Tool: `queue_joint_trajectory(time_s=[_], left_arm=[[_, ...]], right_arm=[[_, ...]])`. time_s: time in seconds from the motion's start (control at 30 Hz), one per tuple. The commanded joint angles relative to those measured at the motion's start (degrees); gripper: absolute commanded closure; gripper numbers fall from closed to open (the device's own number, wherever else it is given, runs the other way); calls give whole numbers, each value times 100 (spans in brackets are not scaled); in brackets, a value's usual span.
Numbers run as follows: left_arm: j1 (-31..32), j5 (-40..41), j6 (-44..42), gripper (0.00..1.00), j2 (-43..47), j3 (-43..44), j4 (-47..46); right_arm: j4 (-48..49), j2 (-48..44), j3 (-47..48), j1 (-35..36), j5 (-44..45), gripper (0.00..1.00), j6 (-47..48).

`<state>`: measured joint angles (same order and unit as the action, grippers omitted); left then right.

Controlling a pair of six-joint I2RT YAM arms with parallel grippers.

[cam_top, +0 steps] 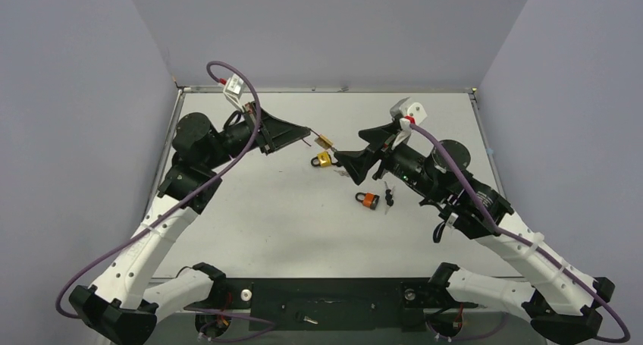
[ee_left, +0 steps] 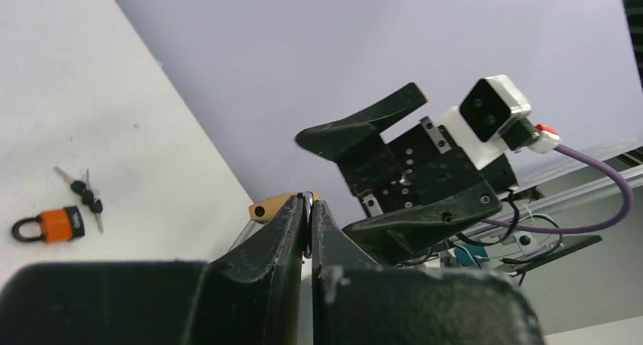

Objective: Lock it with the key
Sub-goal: Lock the lock.

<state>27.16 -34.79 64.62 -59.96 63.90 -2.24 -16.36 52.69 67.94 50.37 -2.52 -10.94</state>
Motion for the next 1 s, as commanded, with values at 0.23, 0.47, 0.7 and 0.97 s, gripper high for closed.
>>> queue_joint_trajectory(time_s=[0.23,0.47,0.7,0.97], left_arm=[[-18,369,146,100,350,1074,-61],[-9,370,127,100,414,1062,-3],[30,315,115,100,411,1068,-31],[36,282,67,100,425,1063,-35]], right_arm=[[1000,795,888,-51,-1567,29,-338],[1210,882,966,152,-1382,35,-350],[1240,1073,1127,231,-1254,41,-328],[1287,1150,1144,245,-1206,66,-388]])
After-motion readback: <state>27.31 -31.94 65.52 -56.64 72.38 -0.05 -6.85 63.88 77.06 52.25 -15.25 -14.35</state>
